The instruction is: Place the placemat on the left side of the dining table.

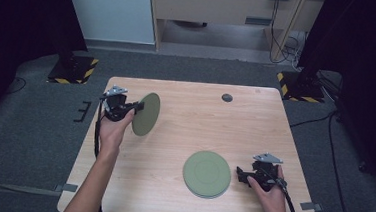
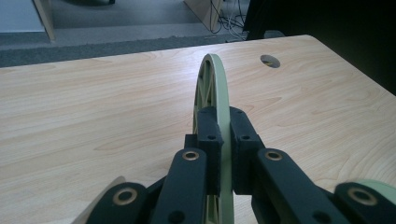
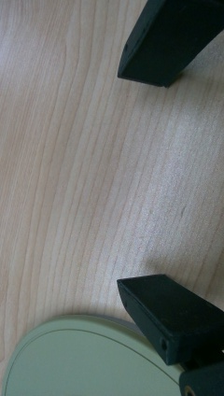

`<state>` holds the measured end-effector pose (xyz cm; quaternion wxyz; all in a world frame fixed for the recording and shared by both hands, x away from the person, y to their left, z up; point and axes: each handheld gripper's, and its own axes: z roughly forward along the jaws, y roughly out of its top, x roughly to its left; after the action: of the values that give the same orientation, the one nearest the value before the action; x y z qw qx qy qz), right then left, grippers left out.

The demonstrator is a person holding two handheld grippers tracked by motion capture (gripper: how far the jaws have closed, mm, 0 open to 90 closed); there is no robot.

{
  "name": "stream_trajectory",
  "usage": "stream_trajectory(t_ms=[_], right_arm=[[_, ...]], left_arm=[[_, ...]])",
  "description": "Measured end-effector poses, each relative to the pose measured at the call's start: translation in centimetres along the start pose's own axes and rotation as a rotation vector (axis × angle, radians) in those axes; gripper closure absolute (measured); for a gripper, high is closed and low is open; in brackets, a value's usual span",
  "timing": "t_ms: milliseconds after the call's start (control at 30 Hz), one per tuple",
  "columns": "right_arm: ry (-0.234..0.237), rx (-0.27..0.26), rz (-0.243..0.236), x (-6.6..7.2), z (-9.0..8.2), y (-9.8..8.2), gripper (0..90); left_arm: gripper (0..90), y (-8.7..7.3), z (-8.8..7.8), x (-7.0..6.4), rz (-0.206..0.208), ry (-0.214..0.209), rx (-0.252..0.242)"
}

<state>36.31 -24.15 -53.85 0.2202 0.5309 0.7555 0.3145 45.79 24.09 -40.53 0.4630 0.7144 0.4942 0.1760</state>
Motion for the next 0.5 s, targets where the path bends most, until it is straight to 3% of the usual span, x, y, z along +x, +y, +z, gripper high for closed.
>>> stream_trajectory(t_ms=[500], right_arm=[[0.000, 0.000, 0.000, 0.00, 0.00, 0.00, 2.6]], left_arm=[[85.2, -0.46, -0.15, 0.45, -0.007, -0.001, 0.004]])
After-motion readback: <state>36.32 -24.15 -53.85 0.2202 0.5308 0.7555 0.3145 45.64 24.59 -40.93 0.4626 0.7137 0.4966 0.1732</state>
